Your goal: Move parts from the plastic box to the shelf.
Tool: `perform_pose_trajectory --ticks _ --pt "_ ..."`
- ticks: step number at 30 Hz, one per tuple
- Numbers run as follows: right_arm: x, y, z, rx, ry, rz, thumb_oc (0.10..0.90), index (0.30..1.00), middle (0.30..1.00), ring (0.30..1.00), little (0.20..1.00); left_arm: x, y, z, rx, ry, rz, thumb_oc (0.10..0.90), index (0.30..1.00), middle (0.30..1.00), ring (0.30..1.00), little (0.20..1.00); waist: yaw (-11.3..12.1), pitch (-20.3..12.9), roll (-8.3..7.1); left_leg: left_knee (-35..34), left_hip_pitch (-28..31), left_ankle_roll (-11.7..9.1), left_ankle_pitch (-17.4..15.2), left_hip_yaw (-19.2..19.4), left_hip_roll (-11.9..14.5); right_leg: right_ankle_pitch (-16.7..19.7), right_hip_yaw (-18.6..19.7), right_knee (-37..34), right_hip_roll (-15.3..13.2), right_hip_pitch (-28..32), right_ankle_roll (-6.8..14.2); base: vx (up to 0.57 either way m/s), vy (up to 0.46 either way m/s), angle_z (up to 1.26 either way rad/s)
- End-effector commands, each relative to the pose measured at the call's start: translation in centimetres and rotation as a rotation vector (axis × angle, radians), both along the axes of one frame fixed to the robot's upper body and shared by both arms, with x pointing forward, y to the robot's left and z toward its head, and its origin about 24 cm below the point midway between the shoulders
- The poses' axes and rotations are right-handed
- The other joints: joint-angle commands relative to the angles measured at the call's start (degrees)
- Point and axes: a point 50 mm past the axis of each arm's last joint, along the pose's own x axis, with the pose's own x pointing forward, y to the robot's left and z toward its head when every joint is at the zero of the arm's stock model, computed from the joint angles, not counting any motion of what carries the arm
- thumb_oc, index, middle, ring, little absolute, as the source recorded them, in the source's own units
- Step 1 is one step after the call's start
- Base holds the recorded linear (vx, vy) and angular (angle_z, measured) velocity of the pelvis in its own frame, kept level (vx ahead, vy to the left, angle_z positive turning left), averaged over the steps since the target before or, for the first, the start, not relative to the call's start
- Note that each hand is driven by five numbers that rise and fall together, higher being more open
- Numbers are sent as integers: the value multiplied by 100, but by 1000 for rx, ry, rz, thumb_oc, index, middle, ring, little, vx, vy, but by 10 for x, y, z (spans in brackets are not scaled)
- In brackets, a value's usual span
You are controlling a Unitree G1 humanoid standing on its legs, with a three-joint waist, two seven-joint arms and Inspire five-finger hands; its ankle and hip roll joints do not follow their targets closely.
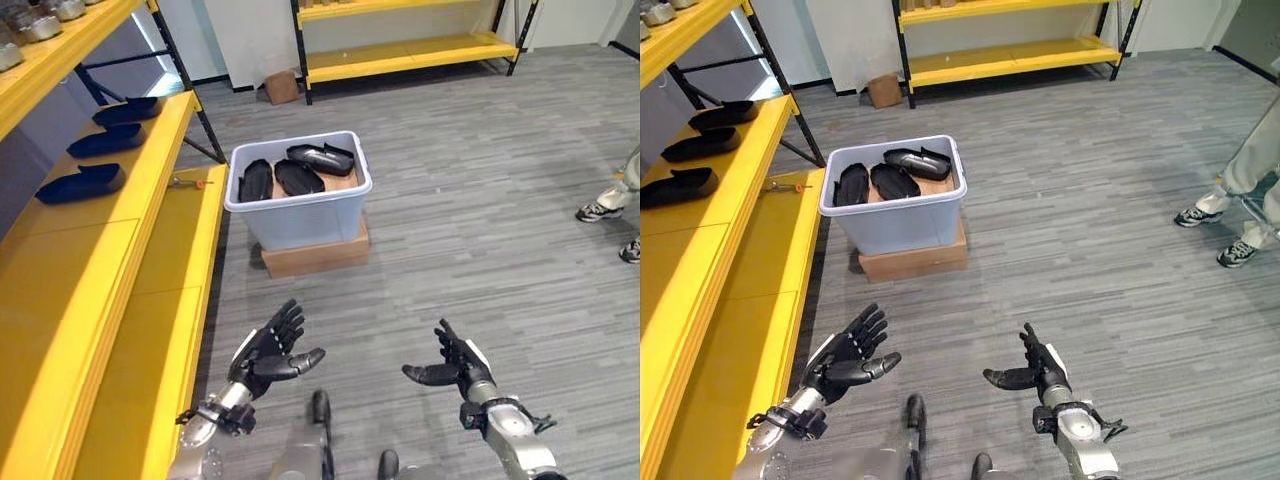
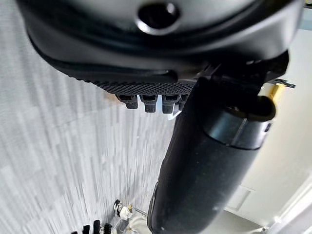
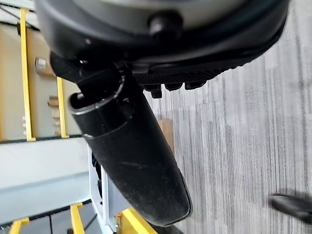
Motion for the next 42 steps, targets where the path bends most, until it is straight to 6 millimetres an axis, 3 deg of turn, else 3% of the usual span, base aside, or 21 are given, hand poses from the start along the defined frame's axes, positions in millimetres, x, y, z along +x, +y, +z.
perform_pose_trajectory --ticks 1,6,8,11,13,14,15,16,17,18,19,20,21,23,27,30,37,39,42 --pt "38 23 52 41 -279 149 900 1000 1000 1000 1000 22 15 67 18 -393 1 900 1000 1000 1000 1000 30 -135 -198 314 -30 292 482 189 -207 -134 -456 163 -33 275 485 237 152 -75" --pt "38 30 51 91 -282 167 900 1000 1000 1000 1000 26 11 64 14 -342 -57 900 1000 1000 1000 1000 118 -473 -394 128 545 603 -53 383 -349 -588 -609 461 -20 580 592 286 204 -11" --pt "38 28 52 108 -284 132 900 1000 1000 1000 1000 27 12 60 10 -295 -20 900 1000 1000 1000 1000 129 -569 -440 42 628 723 -151 377 -452 -563 -629 802 -41 533 676 191 228 11" --pt "41 25 50 134 -273 47 900 1000 1000 1000 1000 31 11 53 67 -249 -33 900 1000 1000 1000 1000 141 -660 -584 118 671 1010 -398 320 -691 18 -511 2004 -121 192 1030 116 151 28" --pt "41 21 46 158 -268 -6 900 1000 1000 1000 1000 28 9 49 87 -230 -67 900 1000 1000 1000 1000 186 -652 -631 232 711 1205 -579 196 -819 830 -333 3310 -164 -199 1451 101 126 40" --pt "41 21 46 158 -268 -6 900 1000 1000 1000 1000 28 9 49 87 -230 -67 900 1000 1000 1000 1000 191 -655 -638 234 704 1207 -581 203 -825 822 -326 3328 -172 -213 1454 123 151 72" --pt "40 22 44 161 -272 -27 900 1000 1000 1000 1000 24 9 46 67 -204 -81 900 1000 1000 1000 1000 207 -611 -551 226 856 1293 -680 163 -825 1150 -345 4071 -303 -585 1519 120 130 67" --pt "42 22 44 165 -276 -34 900 1000 1000 1000 1000 23 8 45 72 -197 -86 900 1000 1000 1000 1000 205 -577 -516 191 959 1317 -703 169 -825 1057 -342 4247 -360 -826 1464 195 141 31" --pt "44 20 46 170 -284 -41 900 1000 1000 1000 1000 21 8 45 73 -191 -87 900 1000 1000 1000 1000 161 -522 -435 142 1117 1309 -720 129 -791 870 -396 4099 -359 -1116 1341 192 -15 -2" --pt "46 17 51 172 -302 -46 900 1000 1000 1000 1000 23 10 48 66 -202 -84 900 1000 1000 1000 1000 32 -403 -366 93 1346 1233 -722 -19 -766 567 -409 3255 -271 -1329 1177 269 -137 -7" --pt "45 12 54 178 -317 -58 900 1000 1000 1000 1000 23 12 49 45 -206 -76 900 1000 1000 1000 1000 -60 -330 -391 54 1479 1158 -749 -170 -793 600 -353 1827 -331 -1349 1101 286 -206 51" --pt "44 11 56 167 -325 -55 900 1000 1000 1000 1000 22 11 48 45 -205 -76 900 1000 1000 1000 1000 -151 -266 -412 11 1627 1130 -811 -286 -802 762 -257 970 -375 -1339 1105 449 -264 95" --pt "44 15 55 163 -320 -55 900 1000 1000 1000 1000 16 5 42 57 -193 -93 900 1000 1000 1000 1000 -332 -163 -446 -118 1985 1144 -1005 -550 -815 1330 149 388 -425 -1782 1293 457 -228 114" --pt "43 6 53 154 -283 -53 900 1000 1000 1000 1000 14 4 40 43 -175 -95 900 1000 1000 1000 1000 -338 -241 -488 -284 2114 1079 -1000 -648 -811 1275 107 -14 -384 -1540 1244 365 -195 75" --pt "32 8 41 161 -221 -12 900 1000 1000 1000 1000 4 4 31 24 -129 -78 900 1000 1000 1000 1000 -290 -514 -542 -315 2218 919 -1051 -342 -662 1068 -244 -422 -391 -965 1096 300 -245 18" --pt "32 12 45 148 -258 -6 900 1000 1000 1000 1000 4 3 32 26 -152 -55 900 1000 1000 1000 1000 -307 -540 -524 -18 2074 829 -1135 -115 -557 859 -402 -401 -345 -848 952 202 -212 1" --pt "37 15 55 91 -317 20 900 1000 1000 1000 1000 13 0 41 17 -216 6 900 1000 1000 1000 1000 -324 -508 -522 809 1656 775 -1302 -153 -652 656 -301 -345 -241 -725 738 105 -138 -5" --pt "34 14 55 90 -323 26 900 1000 1000 1000 1000 16 0 46 7 -251 42 900 1000 1000 1000 1000 -354 -473 -551 2065 1132 735 -1147 -74 -775 513 -274 -338 -182 -636 557 96 -186 -3" --pt "31 12 55 93 -326 25 900 1000 1000 1000 1000 19 -1 49 13 -266 51 900 1000 1000 1000 1000 -391 -423 -566 2950 703 703 -1029 73 -757 485 -340 -289 -180 -615 469 39 -104 8"
